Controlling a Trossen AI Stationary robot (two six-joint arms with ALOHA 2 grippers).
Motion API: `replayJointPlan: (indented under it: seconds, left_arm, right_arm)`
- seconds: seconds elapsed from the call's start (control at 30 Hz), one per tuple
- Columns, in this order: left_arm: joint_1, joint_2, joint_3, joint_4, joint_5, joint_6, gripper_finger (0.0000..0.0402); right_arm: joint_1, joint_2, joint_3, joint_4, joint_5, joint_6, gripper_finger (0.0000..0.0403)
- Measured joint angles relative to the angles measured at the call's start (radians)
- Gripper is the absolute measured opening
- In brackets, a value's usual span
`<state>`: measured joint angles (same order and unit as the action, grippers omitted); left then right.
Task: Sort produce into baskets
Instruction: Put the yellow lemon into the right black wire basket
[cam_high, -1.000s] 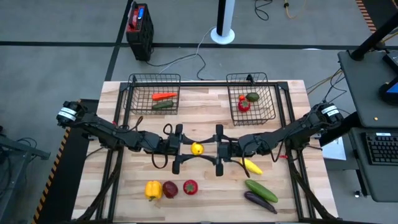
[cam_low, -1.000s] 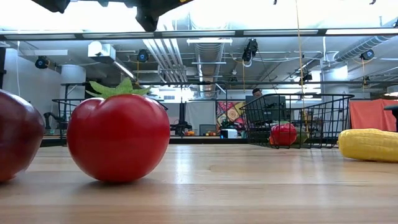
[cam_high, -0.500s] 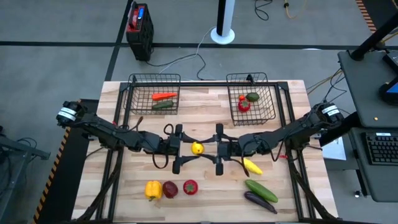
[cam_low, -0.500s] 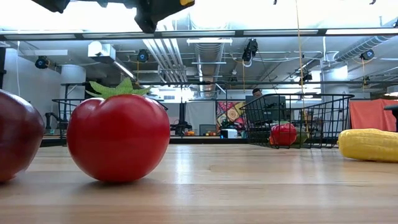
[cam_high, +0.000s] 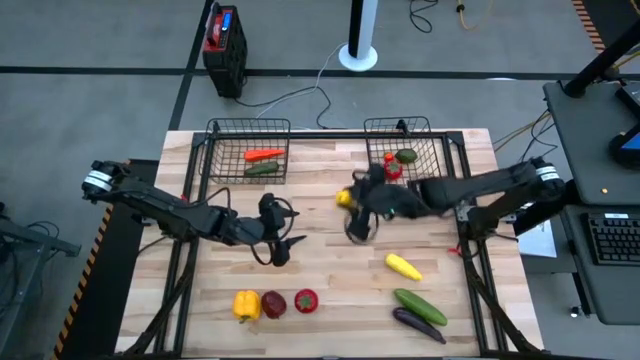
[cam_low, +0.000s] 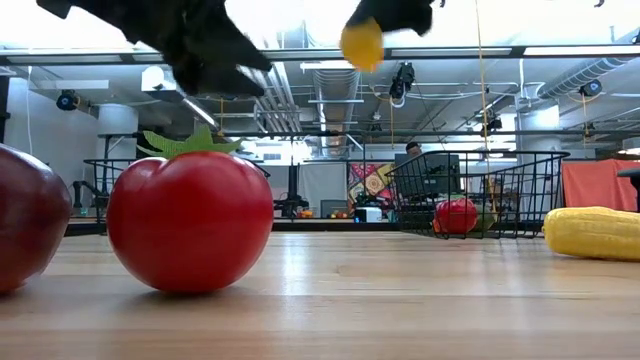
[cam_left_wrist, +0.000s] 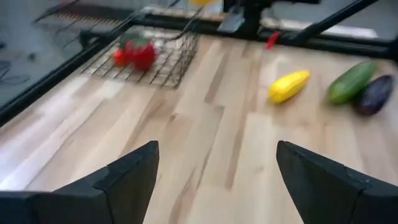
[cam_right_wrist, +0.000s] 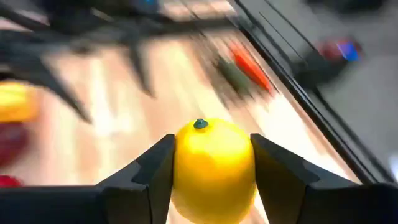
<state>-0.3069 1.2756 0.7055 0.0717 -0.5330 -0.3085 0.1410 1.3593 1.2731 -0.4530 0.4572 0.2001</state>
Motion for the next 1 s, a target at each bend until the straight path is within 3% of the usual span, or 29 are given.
replayJointPlan:
  seconds: [0.2,0.47,0.7,1.0]
  left_arm:
    - [0.000,-0.003,0.000,-0.027,-0.002,-0.041,0.0306]
    - [0.000,-0.003,0.000,-0.027,-0.003,-0.049,0.0306]
    - [0.000,-0.002,0.000,-0.028,-0.008,-0.049,0.0306]
    - [0.000,-0.002,0.000,-0.028,-0.009,-0.049,0.0306]
  right_arm:
    - [-0.188,0.002,0.123,-0.414,0.017,0.190,0.0182]
    - [-0.492,0.002,0.115,-0.680,0.012,0.325,0.0182]
    - [-0.664,0.004,-0.001,-0.717,-0.084,0.352,0.0183]
    - [-0.725,0.004,-0.104,-0.716,-0.098,0.338,0.0184]
